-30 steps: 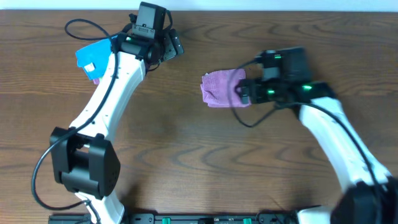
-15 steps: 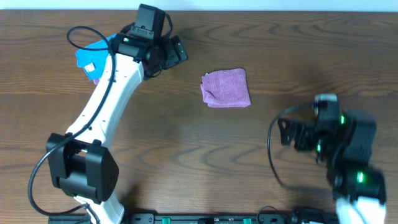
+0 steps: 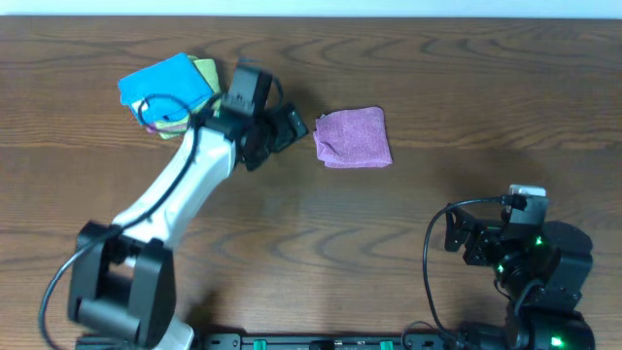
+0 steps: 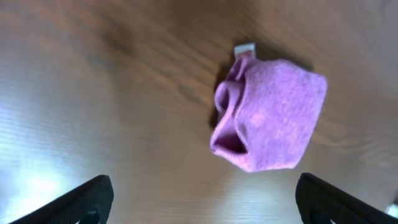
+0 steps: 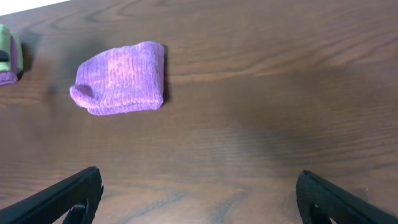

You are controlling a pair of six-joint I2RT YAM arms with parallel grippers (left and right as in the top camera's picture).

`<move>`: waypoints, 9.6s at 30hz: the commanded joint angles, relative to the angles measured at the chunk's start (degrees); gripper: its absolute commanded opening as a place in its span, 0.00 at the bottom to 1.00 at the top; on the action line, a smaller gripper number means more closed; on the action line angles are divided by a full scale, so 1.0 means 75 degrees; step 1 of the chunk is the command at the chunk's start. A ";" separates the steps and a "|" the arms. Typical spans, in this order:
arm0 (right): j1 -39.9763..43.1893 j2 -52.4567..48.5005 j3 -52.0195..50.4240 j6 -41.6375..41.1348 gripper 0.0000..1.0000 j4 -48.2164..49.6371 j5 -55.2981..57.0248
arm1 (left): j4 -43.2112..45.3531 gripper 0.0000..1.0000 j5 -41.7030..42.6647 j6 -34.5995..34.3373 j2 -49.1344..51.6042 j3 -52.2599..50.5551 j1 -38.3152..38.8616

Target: Fold the cloth

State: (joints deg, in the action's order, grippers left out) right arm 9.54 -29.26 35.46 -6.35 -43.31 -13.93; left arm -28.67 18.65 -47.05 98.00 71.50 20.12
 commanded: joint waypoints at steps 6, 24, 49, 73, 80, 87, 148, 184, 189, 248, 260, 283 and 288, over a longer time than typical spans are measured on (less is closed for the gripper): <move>0.0012 0.0006 -0.0047 -0.0117 0.99 -0.0012 0.0085 | 0.3526 0.95 0.0577 -0.2556 -0.0714 -0.2681 0.0609; 0.0012 0.0006 -0.0047 -0.0117 0.99 -0.0009 0.0085 | 0.6400 0.95 -0.1253 -0.4797 0.0000 -0.4033 0.1993; 0.0012 0.0006 -0.0047 -0.0119 0.99 -0.0009 0.0085 | 0.8603 0.93 -0.1693 -0.5219 0.1539 -0.3998 0.1993; 0.0012 0.0006 -0.0047 -0.0117 0.99 -0.0009 0.0085 | 0.8667 0.63 -0.1227 -0.5219 0.3445 -0.2804 0.2022; 0.0012 0.0006 -0.0047 -0.0117 0.99 -0.0009 0.0085 | 0.8795 0.46 -0.1075 -0.5085 0.4010 -0.2512 0.2022; 0.0012 0.0006 -0.0047 -0.0117 0.99 -0.0009 0.0085 | 0.9617 0.17 -0.0868 -0.4261 0.4389 -0.2509 0.2022; 0.0012 0.0006 -0.0044 -0.0117 0.99 -0.0009 0.0085 | 0.3908 0.06 0.0667 -0.0912 0.1075 0.1900 -0.2107; 0.0012 0.0006 -0.0047 -0.0117 0.99 -0.0009 0.0085 | 0.2955 0.06 0.1029 0.0187 0.2101 0.3252 -0.3337; 0.0012 0.0006 -0.0047 -0.0117 0.99 -0.0009 0.0085 | 0.2396 0.06 0.0831 0.0720 0.1795 0.3252 -0.3427; 0.0012 0.0006 -0.0047 -0.0117 0.99 -0.0009 0.0085 | 0.0452 0.06 -0.0886 0.0866 0.1346 0.0994 -0.4042; 0.0012 0.0006 -0.0047 -0.0117 0.99 -0.0009 0.0085 | 0.1609 0.06 -0.0490 0.0761 0.1346 0.0807 -0.4083; 0.0012 0.0006 -0.0047 -0.0117 0.99 -0.0009 0.0085 | 0.3051 0.06 -0.0801 0.0245 0.1346 0.0816 -0.4377; 0.0012 0.0006 -0.0047 -0.0119 0.99 -0.0009 0.0085 | 0.2809 0.06 -0.0781 0.0239 0.1349 0.0816 -0.4360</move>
State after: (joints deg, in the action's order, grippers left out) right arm 9.52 -29.30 35.38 -6.57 -43.46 -13.45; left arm -6.96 13.52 -45.17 109.19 77.60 -12.53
